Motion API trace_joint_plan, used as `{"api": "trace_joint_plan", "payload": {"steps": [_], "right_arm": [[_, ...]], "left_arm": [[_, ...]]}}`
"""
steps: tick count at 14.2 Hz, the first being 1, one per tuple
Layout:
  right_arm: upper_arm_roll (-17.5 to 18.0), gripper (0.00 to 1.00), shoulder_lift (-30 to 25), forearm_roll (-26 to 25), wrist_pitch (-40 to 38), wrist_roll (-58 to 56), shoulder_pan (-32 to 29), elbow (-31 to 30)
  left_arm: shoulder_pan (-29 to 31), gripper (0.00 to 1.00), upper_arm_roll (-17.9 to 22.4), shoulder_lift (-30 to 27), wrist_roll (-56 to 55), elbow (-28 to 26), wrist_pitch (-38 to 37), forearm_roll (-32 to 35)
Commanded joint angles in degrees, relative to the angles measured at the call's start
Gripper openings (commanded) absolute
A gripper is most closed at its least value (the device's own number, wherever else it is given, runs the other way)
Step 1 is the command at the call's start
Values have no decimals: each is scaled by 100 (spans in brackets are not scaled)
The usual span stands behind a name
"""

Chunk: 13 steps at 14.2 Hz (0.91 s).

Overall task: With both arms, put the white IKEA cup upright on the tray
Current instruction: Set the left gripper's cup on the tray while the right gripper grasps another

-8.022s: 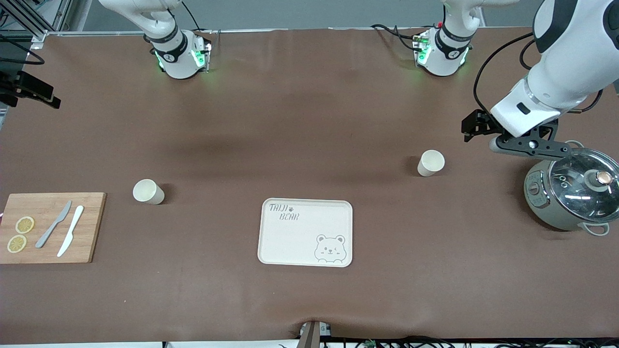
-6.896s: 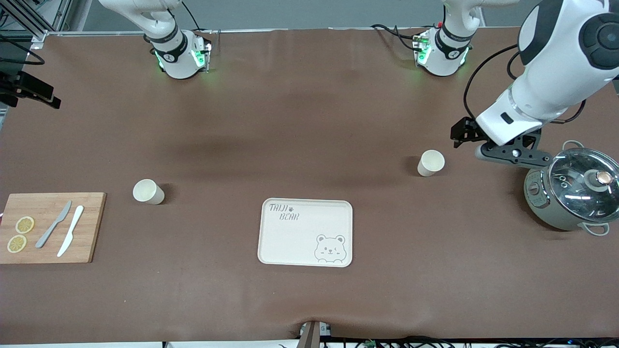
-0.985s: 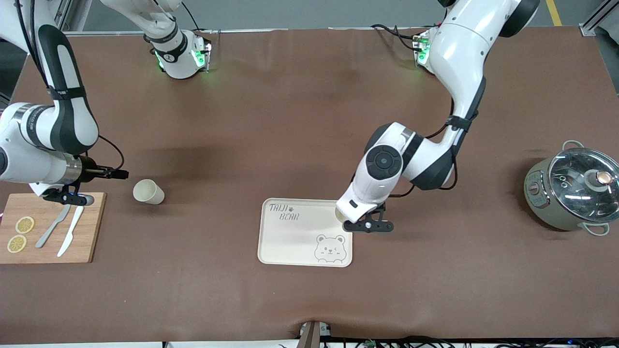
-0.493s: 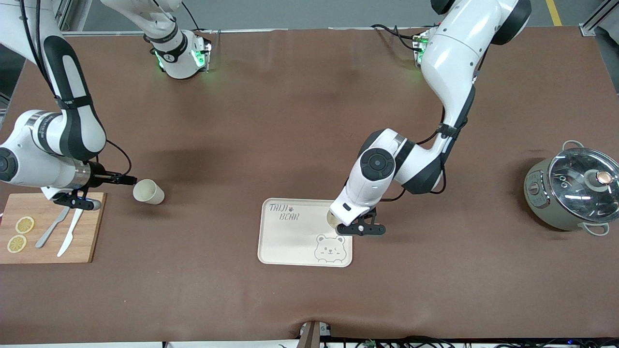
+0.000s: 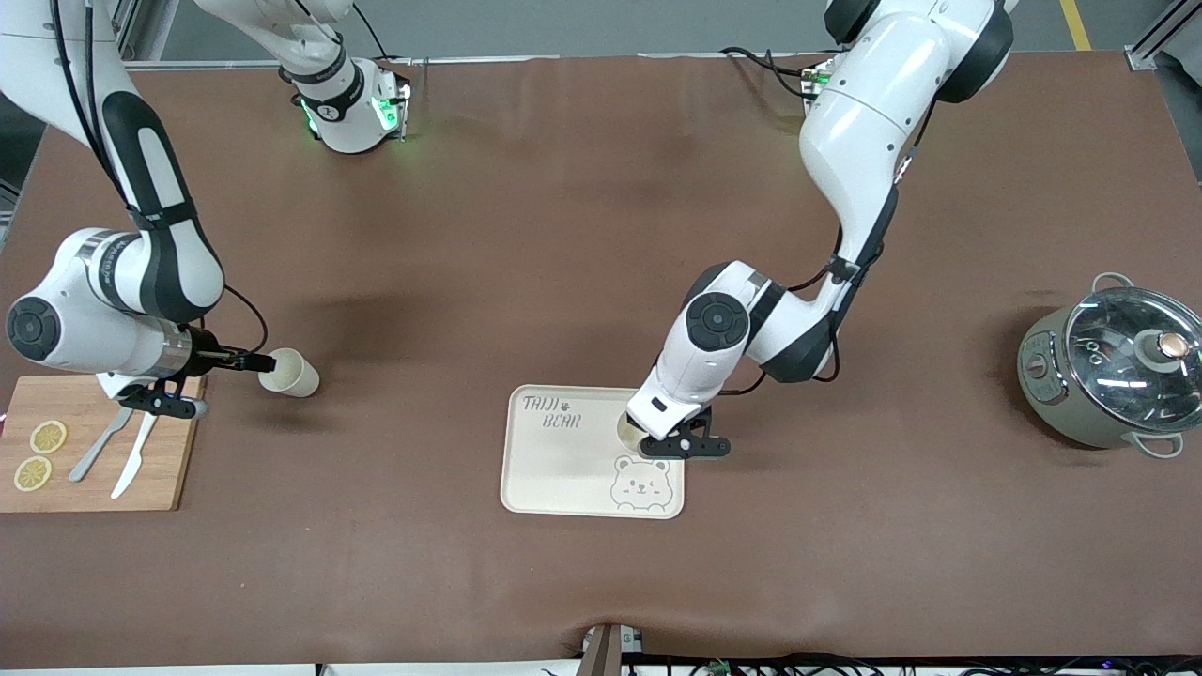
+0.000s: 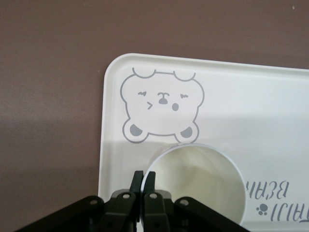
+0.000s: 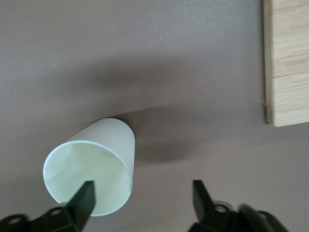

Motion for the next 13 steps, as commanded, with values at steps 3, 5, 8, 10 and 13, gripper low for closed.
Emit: {"api": "trace_joint_plan", "payload": {"steps": [3,5,8,10,13], "right_arm": [[22,58,68,72,187,27,32,-45],[22,54,77,141,205,27,41,-71],[22,45,130,256,284,27,76,-80],[22,30,130,274,293,27,93,-80],[22,0,130,274,258,27,93,-72]], "left_arm": [[-93,0,75,152,-136,176,117,116],[-93,0,75,240,-136,167,239,116],[-93,0,75,276,-136,167,319,116],[-93,0,75,276,-136,167,319,116],[-102,3,110,276,-83,158,319,169]]}}
